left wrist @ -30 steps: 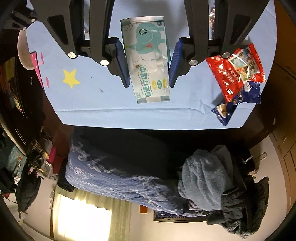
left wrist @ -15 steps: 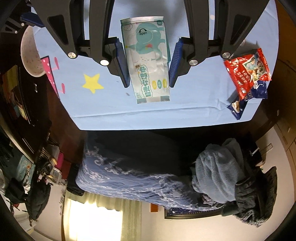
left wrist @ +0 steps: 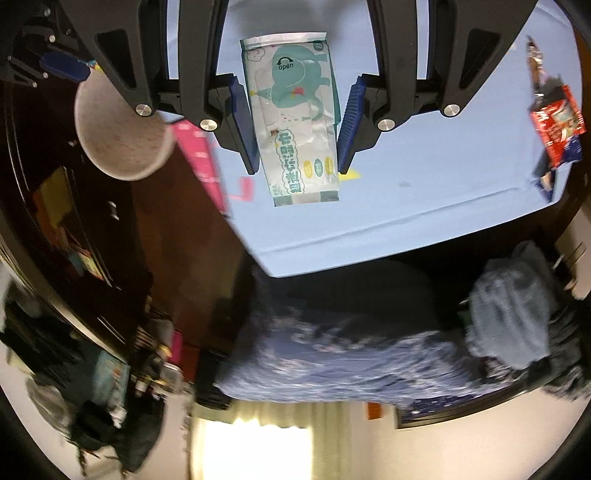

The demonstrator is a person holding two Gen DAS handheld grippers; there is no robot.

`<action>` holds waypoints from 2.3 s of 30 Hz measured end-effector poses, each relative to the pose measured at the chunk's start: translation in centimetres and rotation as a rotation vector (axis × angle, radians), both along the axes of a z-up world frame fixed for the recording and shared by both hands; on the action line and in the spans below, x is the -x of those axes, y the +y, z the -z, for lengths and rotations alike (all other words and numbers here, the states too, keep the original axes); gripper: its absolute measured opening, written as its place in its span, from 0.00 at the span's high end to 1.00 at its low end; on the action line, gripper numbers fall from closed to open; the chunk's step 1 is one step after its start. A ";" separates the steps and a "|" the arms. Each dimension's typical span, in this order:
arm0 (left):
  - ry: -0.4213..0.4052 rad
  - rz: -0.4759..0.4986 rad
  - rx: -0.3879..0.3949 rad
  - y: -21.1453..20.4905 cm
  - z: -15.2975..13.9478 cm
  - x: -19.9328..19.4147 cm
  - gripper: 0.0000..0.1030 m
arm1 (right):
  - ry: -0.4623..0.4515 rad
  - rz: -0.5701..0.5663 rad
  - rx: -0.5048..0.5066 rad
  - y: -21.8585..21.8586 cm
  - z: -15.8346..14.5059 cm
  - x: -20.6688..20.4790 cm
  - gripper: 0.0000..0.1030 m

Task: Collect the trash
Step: 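Carry the wipes pack and candy tube over the bin and release both, then grasp the red snack bag with the left gripper while the right gripper grasps the blue biscuit wrapper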

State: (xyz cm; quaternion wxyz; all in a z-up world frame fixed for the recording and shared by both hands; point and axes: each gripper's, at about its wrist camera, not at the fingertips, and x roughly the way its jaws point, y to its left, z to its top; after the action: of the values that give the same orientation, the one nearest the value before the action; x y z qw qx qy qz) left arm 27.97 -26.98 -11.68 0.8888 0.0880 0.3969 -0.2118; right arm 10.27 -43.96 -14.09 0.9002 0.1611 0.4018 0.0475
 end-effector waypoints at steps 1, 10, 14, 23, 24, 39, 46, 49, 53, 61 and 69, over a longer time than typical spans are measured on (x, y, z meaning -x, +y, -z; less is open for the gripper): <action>0.003 0.015 -0.001 -0.7 0.1 0.2 0.58 | 0.003 0.015 0.001 -0.7 0.0 0.3 0.89; 0.028 0.209 -0.025 -9.9 1.7 3.3 0.58 | -0.002 0.150 0.012 -6.9 0.1 1.7 0.95; 0.054 0.273 -0.044 -13.1 3.1 4.5 0.58 | 0.006 0.207 -0.002 -8.8 1.0 1.3 0.94; 0.086 0.379 -0.108 -17.1 7.0 6.9 0.19 | 0.036 0.317 0.021 -10.1 2.8 4.1 0.88; 0.092 0.387 -0.112 -17.3 7.2 7.0 0.16 | 0.040 0.326 0.017 -10.1 3.0 4.8 0.88; -0.057 0.150 -0.041 -8.0 2.0 7.3 0.04 | 0.012 0.299 0.028 -5.8 2.0 7.9 0.51; -0.084 -0.035 -0.024 1.4 0.2 6.7 0.04 | -0.055 0.146 0.041 1.0 -0.8 5.4 0.30; -0.081 -0.106 -0.018 5.1 0.2 6.3 0.04 | -0.056 0.065 0.058 4.5 -1.3 3.8 0.27; -0.077 -0.239 -0.021 11.1 0.5 5.1 0.04 | -0.049 -0.037 0.075 9.1 -1.5 1.6 0.25; -0.072 -0.494 0.002 22.9 0.9 2.0 0.04 | -0.046 -0.238 0.136 17.8 -2.1 -2.8 0.23; 0.004 -0.625 0.054 28.8 2.5 -3.1 0.04 | -0.062 -0.358 0.178 23.6 -2.4 -6.4 0.23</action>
State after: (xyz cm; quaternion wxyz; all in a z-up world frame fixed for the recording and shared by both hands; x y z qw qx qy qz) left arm 31.03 1.80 -14.21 0.9121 -0.0620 0.4007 0.0609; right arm 16.65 -20.34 -11.65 0.8999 0.0056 0.3989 0.1761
